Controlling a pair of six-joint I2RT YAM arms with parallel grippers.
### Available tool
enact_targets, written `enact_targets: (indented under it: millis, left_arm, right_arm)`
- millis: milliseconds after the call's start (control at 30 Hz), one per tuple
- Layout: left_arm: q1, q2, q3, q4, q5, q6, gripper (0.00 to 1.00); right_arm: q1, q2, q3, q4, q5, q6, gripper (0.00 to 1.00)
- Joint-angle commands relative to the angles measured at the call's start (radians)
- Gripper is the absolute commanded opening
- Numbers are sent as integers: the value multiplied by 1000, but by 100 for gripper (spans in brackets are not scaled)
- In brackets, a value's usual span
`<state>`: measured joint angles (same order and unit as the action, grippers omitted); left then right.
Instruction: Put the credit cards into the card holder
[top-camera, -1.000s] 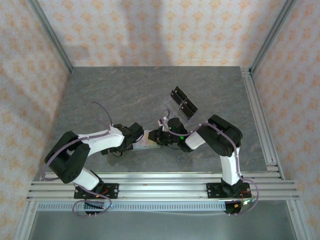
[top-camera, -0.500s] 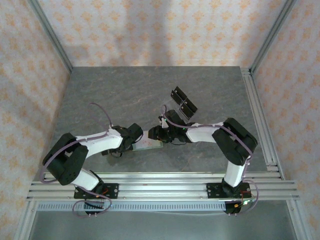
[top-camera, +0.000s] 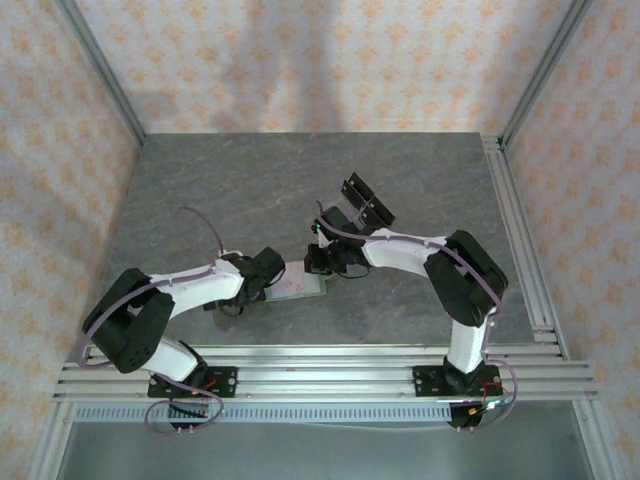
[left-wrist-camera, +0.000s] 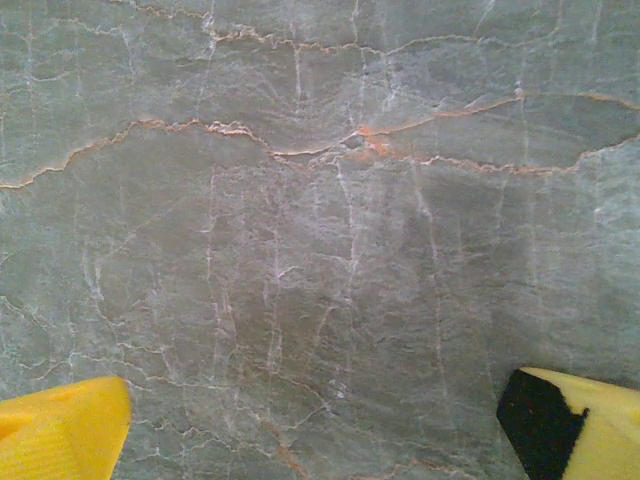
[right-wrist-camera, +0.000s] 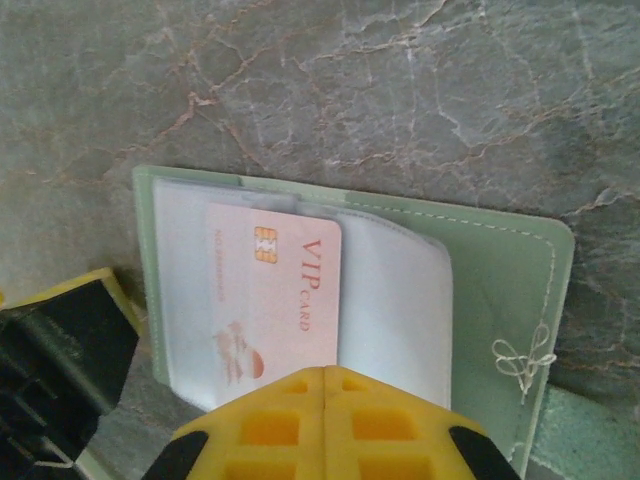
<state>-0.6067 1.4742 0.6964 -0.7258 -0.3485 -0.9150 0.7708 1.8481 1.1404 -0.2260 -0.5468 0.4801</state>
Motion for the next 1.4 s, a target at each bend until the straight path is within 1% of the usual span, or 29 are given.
enact_targets:
  millis: [0,333,867,1000,1100,1200,1367]
  left_arm:
    - [5,11,-24,99,34,10,100]
    - [6,22,-15,111,43,17,100]
    - [5,32,-17,124,54,15,100]
    - [5,35,-15,124,56,14,100]
    - [5,35,-13,122,57,15,100]
    - [5,35,-9,119,55,17,100]
    - [6,40,-8,121,54,21,100]
  right_arm:
    - [15,40,39,-64,26,-30,5]
    - [40,111,92,-76,13,-37,4]
    - [88,171,179,-72,-20,-27,4]
    - [88,146,166,-91,23,-44,5]
    - [74,113,123,-86,48,-42,5]
    - [47,76,58,-52,49,-27,5]
    - [22,60,5,-54,48,-30,5]
